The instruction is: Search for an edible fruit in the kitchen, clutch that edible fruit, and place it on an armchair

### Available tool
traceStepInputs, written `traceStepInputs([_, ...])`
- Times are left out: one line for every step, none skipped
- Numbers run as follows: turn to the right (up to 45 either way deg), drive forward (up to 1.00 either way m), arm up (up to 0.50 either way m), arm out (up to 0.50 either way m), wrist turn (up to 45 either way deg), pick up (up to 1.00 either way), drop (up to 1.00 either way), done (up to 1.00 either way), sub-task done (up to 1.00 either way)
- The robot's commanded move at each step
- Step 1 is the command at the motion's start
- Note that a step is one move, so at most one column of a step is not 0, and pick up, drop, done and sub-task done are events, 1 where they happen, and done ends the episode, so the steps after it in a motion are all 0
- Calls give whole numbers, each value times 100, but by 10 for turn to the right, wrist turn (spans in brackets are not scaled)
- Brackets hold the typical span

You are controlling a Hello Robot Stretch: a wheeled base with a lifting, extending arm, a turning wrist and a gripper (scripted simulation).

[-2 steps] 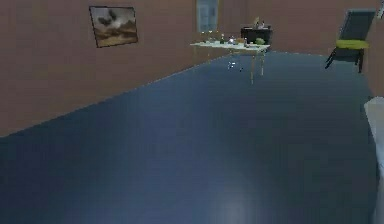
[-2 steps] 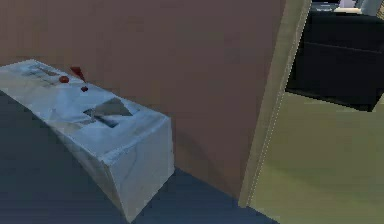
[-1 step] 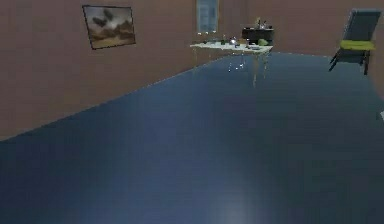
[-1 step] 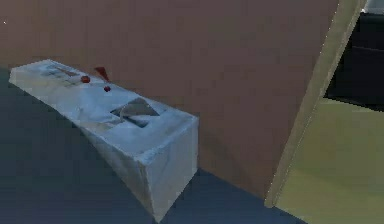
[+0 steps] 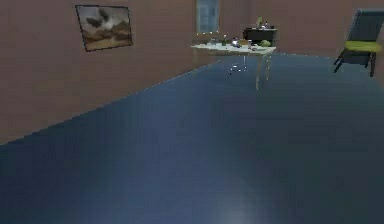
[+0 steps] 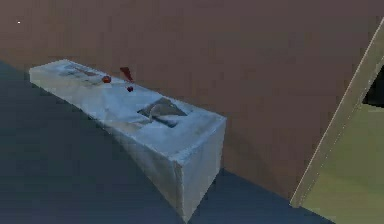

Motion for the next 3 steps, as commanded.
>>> traceStepInputs([360,0,0,0,0,0,0,0,0])
traceStepInputs([0,85,0,0,0,0,0,0,0])
traceStepInputs([-360,0,0,0,0,0,0,0,0])
